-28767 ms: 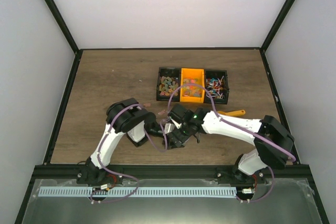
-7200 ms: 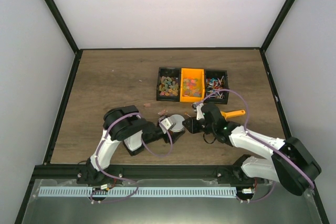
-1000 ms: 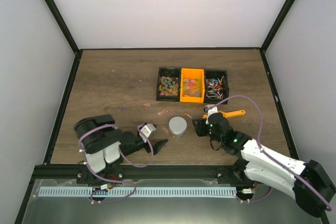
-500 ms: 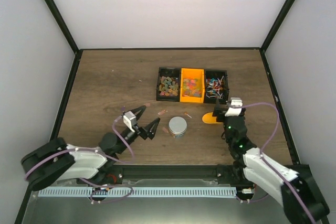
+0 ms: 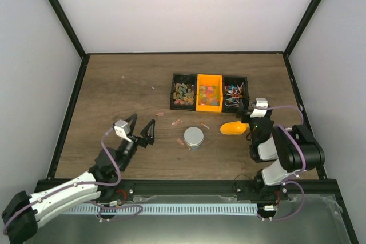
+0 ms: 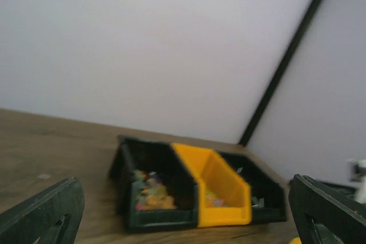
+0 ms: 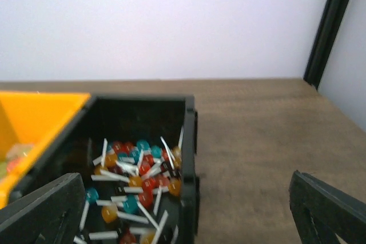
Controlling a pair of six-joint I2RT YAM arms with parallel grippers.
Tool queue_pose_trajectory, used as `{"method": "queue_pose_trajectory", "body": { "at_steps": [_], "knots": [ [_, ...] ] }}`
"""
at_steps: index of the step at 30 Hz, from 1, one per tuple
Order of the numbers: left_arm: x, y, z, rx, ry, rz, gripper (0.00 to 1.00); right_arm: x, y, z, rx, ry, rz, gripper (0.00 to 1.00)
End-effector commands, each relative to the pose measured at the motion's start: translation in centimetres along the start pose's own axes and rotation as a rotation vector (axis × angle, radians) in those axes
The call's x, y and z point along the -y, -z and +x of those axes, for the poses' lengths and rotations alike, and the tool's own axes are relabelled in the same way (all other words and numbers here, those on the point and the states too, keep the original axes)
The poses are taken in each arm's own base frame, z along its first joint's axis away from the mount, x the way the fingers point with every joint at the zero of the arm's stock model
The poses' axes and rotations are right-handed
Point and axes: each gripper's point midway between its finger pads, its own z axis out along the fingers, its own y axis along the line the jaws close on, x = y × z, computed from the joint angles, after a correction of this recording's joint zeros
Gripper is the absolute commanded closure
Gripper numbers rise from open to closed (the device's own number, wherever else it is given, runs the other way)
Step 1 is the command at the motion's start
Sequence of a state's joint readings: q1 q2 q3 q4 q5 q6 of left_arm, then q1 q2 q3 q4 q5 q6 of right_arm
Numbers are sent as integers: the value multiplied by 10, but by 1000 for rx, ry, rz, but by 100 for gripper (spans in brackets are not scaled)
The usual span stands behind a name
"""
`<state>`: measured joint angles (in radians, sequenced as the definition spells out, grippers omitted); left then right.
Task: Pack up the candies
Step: Reset both arms
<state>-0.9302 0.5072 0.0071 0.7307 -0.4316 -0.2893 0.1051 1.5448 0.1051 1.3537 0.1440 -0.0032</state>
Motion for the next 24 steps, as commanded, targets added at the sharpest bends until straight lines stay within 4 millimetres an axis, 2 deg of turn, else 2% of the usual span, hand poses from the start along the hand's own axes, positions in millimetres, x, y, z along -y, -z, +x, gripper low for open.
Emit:
{"method": "queue_pose_trajectory", "body": {
  "at_steps": [1,3,6,8,11,15,24],
  "knots": [
    [-52,11,38,-126,-94,-256,0,-5,-5,-41,156,-7,-36,0],
    [-57,10,35,-134,-128,-296,0,-3,-3,-38,134,-20,-28,0],
    [-58,9,33,-137,-130,-311,0,2,10,-45,191,-28,-4,0],
    [-58,10,33,-131,-126,-309,0,3,5,-42,170,-36,9,0],
    [-62,13,31,-121,-127,-329,0,0,-17,-33,89,-28,4,0],
    [-67,18,31,-102,-113,-336,0,-13,-10,-36,115,6,-82,0],
    [-68,22,32,-99,-90,-333,0,-13,-11,-35,110,5,-85,0]
  ]
}}
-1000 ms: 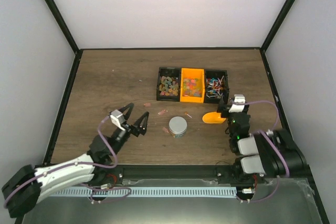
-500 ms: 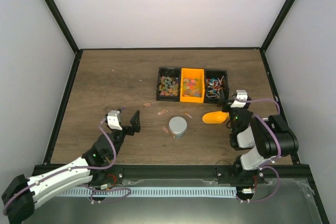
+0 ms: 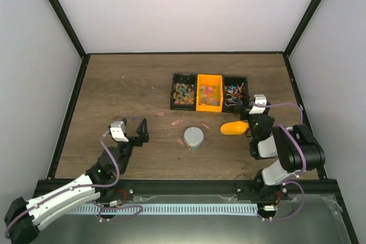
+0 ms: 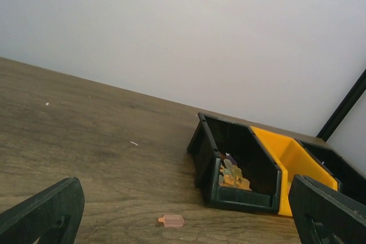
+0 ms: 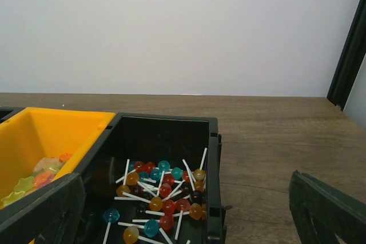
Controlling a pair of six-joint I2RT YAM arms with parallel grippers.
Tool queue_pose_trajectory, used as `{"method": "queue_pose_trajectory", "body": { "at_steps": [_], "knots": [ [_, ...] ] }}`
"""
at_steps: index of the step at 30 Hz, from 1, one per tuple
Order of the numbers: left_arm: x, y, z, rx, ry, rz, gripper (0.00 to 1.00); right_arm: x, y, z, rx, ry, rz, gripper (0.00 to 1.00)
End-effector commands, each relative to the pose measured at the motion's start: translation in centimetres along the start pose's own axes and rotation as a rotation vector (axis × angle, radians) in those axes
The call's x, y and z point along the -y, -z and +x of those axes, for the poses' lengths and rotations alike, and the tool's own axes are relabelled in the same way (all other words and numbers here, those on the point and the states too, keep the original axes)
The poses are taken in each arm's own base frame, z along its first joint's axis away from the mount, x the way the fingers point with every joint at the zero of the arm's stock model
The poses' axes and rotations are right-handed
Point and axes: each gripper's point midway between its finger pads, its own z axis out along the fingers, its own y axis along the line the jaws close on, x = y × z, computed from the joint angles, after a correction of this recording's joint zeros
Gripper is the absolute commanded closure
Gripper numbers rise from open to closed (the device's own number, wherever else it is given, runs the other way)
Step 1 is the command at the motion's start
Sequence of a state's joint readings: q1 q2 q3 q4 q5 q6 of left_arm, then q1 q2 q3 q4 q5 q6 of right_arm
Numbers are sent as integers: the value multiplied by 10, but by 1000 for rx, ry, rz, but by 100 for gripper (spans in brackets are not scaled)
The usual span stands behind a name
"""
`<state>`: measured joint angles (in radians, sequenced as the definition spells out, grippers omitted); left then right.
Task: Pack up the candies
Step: Reset both arms
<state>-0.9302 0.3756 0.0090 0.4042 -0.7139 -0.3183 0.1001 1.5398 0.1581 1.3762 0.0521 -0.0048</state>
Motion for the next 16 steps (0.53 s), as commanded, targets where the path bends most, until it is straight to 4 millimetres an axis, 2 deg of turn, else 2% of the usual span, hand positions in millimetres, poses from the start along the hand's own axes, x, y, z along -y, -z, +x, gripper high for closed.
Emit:
{"method": "queue_pose_trajectory", "body": {
  "at_steps": [1,7,16],
  "knots": [
    [-5,1,16,-38,-14,-7,0,2,-1,-9,32,14,0,0],
    [-4,0,21,-59,-12,-2,0,2,-1,-9,30,15,0,0],
    [-7,2,17,-43,7,-10,0,1,-3,-8,23,14,-4,0]
  ]
}}
